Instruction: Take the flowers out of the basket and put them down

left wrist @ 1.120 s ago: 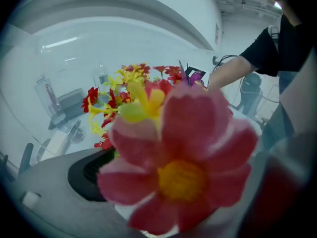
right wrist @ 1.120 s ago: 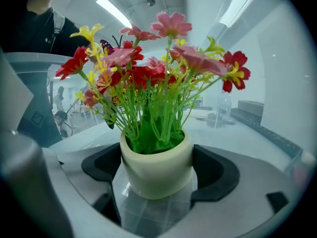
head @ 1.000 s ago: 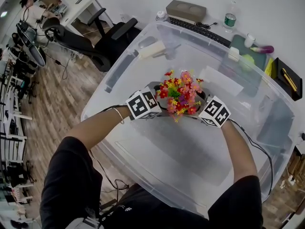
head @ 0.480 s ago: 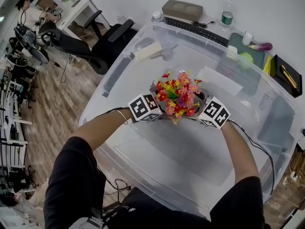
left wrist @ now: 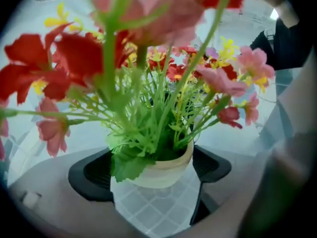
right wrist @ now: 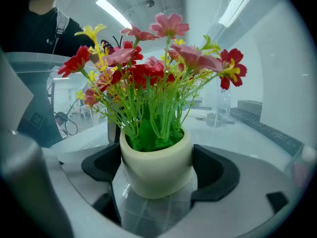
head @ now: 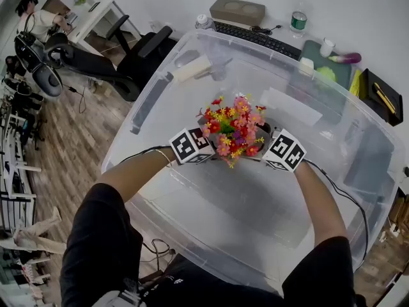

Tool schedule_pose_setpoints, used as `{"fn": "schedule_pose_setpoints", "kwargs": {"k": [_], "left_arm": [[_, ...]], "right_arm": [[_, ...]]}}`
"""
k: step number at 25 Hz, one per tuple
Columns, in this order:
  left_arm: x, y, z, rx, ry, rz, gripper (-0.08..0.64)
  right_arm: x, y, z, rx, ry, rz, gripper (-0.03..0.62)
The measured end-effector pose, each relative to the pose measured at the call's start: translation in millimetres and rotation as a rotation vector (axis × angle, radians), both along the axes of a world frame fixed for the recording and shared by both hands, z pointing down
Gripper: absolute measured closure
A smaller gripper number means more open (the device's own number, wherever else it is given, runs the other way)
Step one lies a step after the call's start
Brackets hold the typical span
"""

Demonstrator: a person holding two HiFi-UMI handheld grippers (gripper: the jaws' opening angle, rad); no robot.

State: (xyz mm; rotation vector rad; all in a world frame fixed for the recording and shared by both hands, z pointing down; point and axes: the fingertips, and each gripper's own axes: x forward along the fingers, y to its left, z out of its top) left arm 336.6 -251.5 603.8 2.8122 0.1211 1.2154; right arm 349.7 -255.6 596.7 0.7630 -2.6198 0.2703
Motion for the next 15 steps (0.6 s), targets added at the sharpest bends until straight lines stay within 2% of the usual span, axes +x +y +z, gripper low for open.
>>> {"fn": "schedule_pose_setpoints", "kwargs": {"k": [7,15], "left_arm": [[1.7,1.3,2.4,-0.020,0.015,0.005,0.081],[2.5,1.3,1.6,-0.009,-0.001,0.017,0.086]], "right_arm": [[0.3,0.3,1.6,-0.002,-0.006,0.001,0.133],[1.7,2.1,0.7,-0.002,-0.012,0.008,0.133]]}}
